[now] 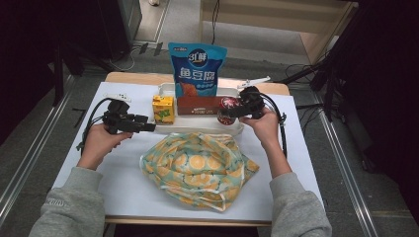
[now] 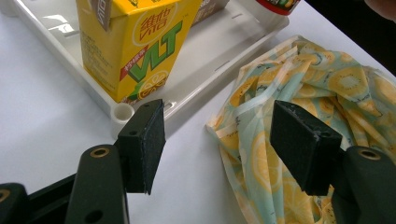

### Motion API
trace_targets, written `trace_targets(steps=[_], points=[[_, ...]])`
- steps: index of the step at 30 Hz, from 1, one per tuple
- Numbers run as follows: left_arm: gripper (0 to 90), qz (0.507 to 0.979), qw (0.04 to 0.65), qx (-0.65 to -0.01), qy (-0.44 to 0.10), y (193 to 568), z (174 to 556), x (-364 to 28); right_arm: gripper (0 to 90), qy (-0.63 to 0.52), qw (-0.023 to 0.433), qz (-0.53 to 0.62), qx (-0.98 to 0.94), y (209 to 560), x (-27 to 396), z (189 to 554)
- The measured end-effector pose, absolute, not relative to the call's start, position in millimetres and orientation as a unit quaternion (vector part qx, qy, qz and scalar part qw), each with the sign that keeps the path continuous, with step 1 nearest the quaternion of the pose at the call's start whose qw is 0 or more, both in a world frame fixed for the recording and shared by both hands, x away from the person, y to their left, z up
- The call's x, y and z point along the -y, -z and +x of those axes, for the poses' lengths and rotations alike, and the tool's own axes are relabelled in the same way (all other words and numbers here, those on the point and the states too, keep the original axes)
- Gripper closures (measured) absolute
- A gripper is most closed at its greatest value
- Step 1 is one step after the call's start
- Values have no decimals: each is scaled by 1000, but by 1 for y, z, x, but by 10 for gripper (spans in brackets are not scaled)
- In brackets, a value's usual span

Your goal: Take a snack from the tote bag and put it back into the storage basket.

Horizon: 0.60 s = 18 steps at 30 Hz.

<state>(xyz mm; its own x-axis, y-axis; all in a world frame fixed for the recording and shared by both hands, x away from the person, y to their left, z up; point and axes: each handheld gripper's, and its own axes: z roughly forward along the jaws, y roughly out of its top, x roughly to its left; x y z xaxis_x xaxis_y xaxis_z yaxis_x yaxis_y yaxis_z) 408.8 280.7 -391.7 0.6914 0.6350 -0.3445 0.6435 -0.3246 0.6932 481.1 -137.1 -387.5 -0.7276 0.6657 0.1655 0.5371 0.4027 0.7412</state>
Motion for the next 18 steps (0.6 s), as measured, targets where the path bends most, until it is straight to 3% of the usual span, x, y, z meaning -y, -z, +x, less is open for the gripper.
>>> trace_targets(steps=[18], points=[[359, 814, 429, -392, 4, 392, 409, -282, 265, -393, 76, 375, -836, 412, 134, 492]])
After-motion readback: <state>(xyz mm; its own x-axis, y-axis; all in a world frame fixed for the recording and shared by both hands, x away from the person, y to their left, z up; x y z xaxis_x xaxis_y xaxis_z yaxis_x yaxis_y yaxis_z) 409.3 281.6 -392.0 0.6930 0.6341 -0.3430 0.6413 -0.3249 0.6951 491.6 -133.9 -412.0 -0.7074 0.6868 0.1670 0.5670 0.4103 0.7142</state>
